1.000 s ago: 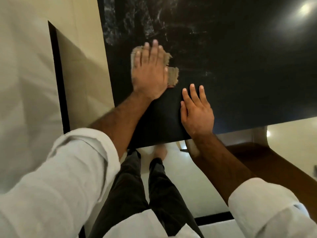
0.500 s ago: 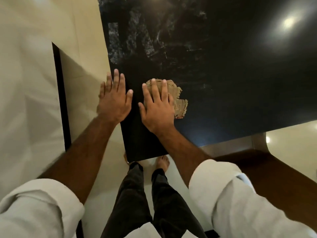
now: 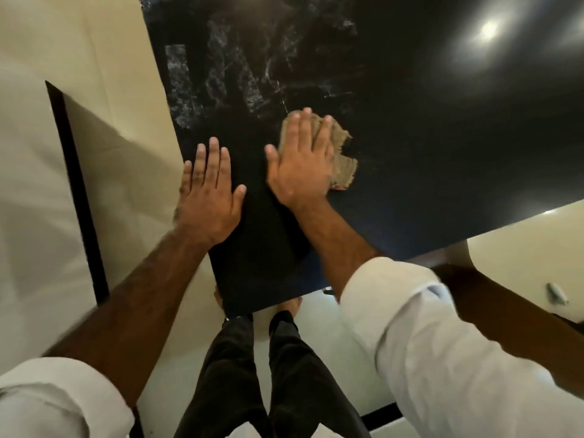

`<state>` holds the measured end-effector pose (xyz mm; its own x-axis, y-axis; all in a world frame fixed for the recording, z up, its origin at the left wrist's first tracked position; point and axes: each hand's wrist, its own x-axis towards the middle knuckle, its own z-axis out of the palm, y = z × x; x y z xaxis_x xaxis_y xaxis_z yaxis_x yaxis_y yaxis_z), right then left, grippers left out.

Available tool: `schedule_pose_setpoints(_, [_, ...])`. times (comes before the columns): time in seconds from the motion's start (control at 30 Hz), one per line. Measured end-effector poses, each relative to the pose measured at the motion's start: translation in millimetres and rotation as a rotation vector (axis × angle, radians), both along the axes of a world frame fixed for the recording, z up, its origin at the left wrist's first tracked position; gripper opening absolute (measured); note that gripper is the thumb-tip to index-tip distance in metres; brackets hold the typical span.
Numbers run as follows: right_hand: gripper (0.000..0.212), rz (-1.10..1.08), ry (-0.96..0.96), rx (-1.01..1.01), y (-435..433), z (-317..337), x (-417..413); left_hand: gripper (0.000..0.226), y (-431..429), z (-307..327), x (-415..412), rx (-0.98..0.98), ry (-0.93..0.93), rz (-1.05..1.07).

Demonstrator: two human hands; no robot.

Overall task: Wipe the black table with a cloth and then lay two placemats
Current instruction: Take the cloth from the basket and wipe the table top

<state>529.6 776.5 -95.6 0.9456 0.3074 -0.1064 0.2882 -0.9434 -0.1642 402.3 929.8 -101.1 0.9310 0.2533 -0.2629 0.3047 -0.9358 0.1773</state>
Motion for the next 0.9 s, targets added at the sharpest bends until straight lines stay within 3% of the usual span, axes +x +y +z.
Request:
schedule_pose_setpoints(0.17, [0.079,0.201,0.065,0.03,-10,6,-63,0.081,1,2,0,0.012,-0.017,-0.018])
schedule_pose_setpoints(0.27, [0.073,0.035,0.041,-0.037,-61,7,-74,0.078,-1,4,1,0.025,-0.013,-0.004])
schedule_pose_setpoints(0.37, [0.067,-0.203,-0.005,-0.093,-101,2,-28,0.08,-1,2,2,0.034,0.031,-0.001])
schedule_pose_setpoints(0.53, [0.067,-0.307,-0.042,-0.062,-72,-5,54,0.081,2,-1,6,0.035,0.067,0.008])
schedule_pose_setpoints(0.73, [0.071,0.031,-0.01,0.006,-4,5,0,0.079,3,-2,3,0.013,0.057,-0.007])
schedule_pose_setpoints(0.83, [0.07,0.138,0.034,0.02,-21,11,-52,0.085,5,-2,2,0.005,0.055,-0.009])
schedule_pose_setpoints(0.9, [0.069,0.099,0.037,0.002,-51,9,-65,0.085,4,-2,2,0.0,0.045,0.006])
